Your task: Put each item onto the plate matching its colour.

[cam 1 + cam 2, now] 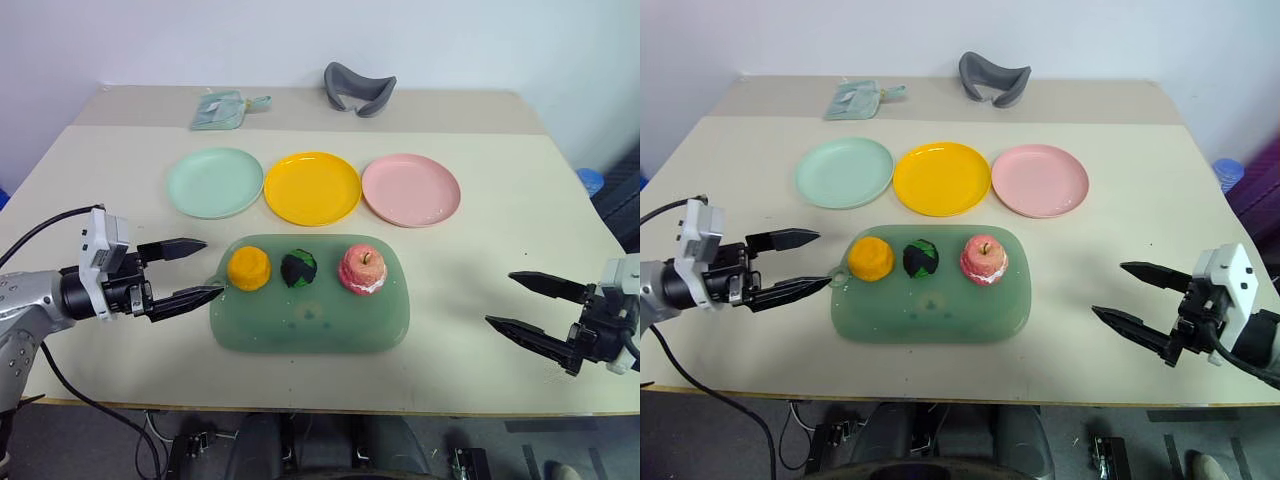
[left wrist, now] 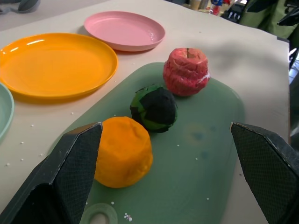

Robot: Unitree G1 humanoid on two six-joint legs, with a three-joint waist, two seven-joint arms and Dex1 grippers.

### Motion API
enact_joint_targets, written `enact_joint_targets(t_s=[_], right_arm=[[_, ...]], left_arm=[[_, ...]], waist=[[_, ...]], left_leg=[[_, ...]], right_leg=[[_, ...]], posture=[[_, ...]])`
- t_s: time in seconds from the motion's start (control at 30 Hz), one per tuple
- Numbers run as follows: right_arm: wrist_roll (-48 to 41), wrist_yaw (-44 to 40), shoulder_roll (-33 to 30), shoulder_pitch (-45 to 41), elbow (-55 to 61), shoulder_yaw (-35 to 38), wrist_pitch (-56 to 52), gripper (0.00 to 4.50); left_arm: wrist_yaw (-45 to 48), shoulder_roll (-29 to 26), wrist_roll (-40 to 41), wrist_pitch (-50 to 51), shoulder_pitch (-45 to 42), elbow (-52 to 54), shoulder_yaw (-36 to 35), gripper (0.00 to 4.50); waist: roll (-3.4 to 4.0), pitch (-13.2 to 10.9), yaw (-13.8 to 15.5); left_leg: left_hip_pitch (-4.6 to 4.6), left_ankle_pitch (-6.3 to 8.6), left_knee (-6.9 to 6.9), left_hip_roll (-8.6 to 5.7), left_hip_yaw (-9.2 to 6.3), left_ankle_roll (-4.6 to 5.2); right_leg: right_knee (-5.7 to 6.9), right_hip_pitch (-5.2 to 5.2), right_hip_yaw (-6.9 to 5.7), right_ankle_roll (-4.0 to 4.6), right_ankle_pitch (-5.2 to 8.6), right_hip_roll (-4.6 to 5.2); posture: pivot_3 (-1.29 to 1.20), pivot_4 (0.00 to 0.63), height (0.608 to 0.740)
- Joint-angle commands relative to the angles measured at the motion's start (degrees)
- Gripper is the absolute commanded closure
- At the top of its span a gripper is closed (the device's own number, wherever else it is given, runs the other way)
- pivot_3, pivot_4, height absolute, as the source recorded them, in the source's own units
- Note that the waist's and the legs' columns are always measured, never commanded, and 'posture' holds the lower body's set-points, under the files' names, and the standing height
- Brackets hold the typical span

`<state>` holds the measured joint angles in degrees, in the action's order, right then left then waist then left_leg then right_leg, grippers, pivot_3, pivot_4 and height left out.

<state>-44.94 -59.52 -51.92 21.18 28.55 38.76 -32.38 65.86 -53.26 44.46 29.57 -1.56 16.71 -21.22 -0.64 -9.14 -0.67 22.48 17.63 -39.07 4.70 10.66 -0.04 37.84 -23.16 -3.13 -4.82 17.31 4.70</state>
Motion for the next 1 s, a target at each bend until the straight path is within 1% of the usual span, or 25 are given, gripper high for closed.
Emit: enact_joint_targets(t_s=[0.03, 0.17, 0.3, 0.7, 0.77, 0.83, 0.93, 1.0], right_arm=[[-0.9, -0.2, -1.4, -2.0, 0.9, 0.9, -0.5, 0.04], [-0.7, 0.8, -1.4, -4.8, 1.0, -1.0, -0.8, 0.04], [-1.4, 0.8, -1.6, -7.1, 0.8, -2.5, -1.6, 0.04], [-1.6, -0.3, -1.6, -16.1, -0.6, -9.0, -1.7, 0.04], [-1.5, -0.5, -1.2, -18.3, -1.2, -10.8, -1.2, 0.04], [-1.9, -0.8, -0.5, -20.6, -1.1, -13.0, -0.9, 0.04], [-2.0, -2.2, 1.2, -25.5, -2.2, -18.2, 0.1, 0.04], [-0.9, -3.3, 2.6, -29.2, -3.4, -22.7, 1.0, 0.04]], left_arm=[[0.5, -1.0, -0.2, 0.3, -0.4, 1.1, -0.4, 0.00], [-2.8, 1.1, 0.4, 1.0, -2.3, 2.0, -0.1, 0.00], [-2.0, 1.6, 1.1, 1.7, -2.4, 3.0, 0.7, 0.00], [-2.4, 2.5, -0.5, -0.1, -4.1, 2.2, 0.8, 0.00], [-2.5, 2.6, -1.5, -0.9, -4.1, 2.0, 1.2, 0.00], [-2.1, 2.5, -1.0, -0.1, -3.9, 1.9, 1.3, 0.00], [-6.5, 1.1, -4.5, 2.0, -3.8, 2.0, 2.3, 0.00], [-6.3, 1.0, -5.8, 1.3, -4.4, 0.9, 3.4, 0.00]], waist=[[0.00, 0.0, 0.0], [-0.01, 0.0, 0.1], [-0.01, 0.0, 0.0], [-0.02, 0.0, 0.0], [-0.01, 0.0, 0.0], [-0.01, 0.0, 0.0], [-0.01, 0.0, -0.1], [-0.02, 0.0, -0.1]], left_leg=[[0.00, 0.00, 0.00, 0.00, 0.00, 0.00], [0.00, 0.00, -0.01, 0.00, -0.01, 0.00], [0.01, 0.00, -0.01, 0.00, -0.01, 0.01], [0.01, 0.00, -0.02, -0.01, 0.00, 0.01], [0.01, 0.00, -0.03, -0.01, 0.01, 0.01], [0.01, 0.00, -0.03, 0.00, 0.00, 0.01], [0.01, 0.00, -0.03, 0.00, 0.01, 0.01], [0.01, 0.00, -0.03, 0.00, 0.01, 0.01]], right_leg=[[0.00, 0.00, 0.00, 0.00, 0.00, 0.00], [0.00, 0.01, 0.00, 0.00, 0.00, 0.00], [0.00, 0.00, 0.01, 0.00, 0.00, 0.00], [0.01, -0.01, 0.01, 0.00, 0.00, 0.00], [0.01, -0.01, 0.01, 0.00, 0.00, 0.00], [0.01, -0.01, 0.01, 0.00, 0.00, -0.01], [0.02, -0.02, 0.01, 0.00, 0.00, -0.01], [0.02, -0.02, 0.01, 0.00, 0.00, -0.02]], posture=[[0.00, 0.150, 0.740], [0.00, 0.150, 0.740], [0.00, 0.150, 0.740], [0.00, 0.150, 0.740], [0.00, 0.150, 0.740], [0.00, 0.150, 0.740], [0.00, 0.150, 0.740], [0.00, 0.150, 0.740]])
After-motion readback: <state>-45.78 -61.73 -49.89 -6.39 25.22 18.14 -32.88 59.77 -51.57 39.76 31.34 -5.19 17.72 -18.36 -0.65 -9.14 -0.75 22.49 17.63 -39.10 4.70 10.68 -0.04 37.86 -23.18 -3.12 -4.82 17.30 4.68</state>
